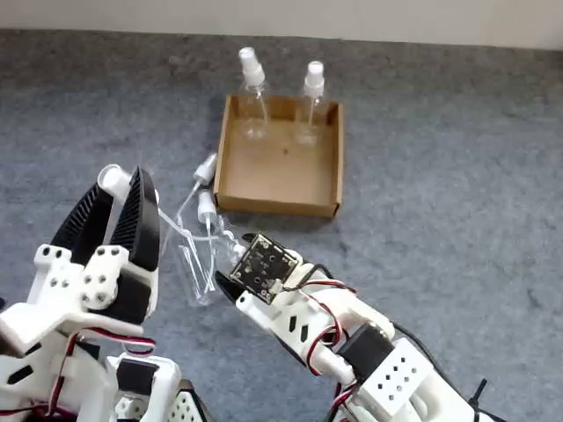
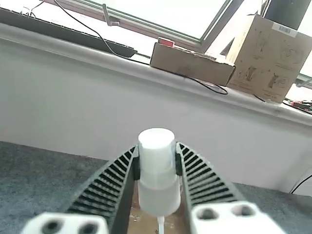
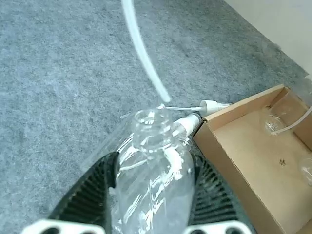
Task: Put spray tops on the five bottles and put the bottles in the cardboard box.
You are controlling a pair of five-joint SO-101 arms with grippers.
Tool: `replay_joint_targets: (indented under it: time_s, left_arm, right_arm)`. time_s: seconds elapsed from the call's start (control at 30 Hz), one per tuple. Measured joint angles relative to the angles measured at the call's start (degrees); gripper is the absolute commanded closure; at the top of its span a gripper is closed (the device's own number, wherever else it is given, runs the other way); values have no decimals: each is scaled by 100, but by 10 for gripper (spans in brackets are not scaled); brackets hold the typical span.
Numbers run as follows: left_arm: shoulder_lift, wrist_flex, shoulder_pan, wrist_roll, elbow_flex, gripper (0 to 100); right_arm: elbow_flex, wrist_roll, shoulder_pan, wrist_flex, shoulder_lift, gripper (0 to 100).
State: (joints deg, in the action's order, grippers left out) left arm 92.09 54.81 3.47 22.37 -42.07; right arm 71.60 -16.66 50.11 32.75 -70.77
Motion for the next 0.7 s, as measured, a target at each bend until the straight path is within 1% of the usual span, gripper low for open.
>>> replay_joint_targets:
  time_s: [0.13, 0.23, 0.43, 0.6, 0.7]
  left_arm:
    - [0, 97, 0, -79, -26, 996]
    - [9, 97, -26, -105, -343, 996]
    - [0, -220, 0, -105, -1029, 996]
    - [0, -360, 0, -105, -923, 996]
    - [0, -352, -9, -105, -536, 996]
  right_arm:
    - [0, 0, -123, 0, 0, 994]
    - [0, 0, -114, 0, 0, 994]
    - [0, 0, -114, 0, 0, 994]
    - [0, 0, -114, 0, 0, 994]
    - [0, 0, -114, 0, 0, 994]
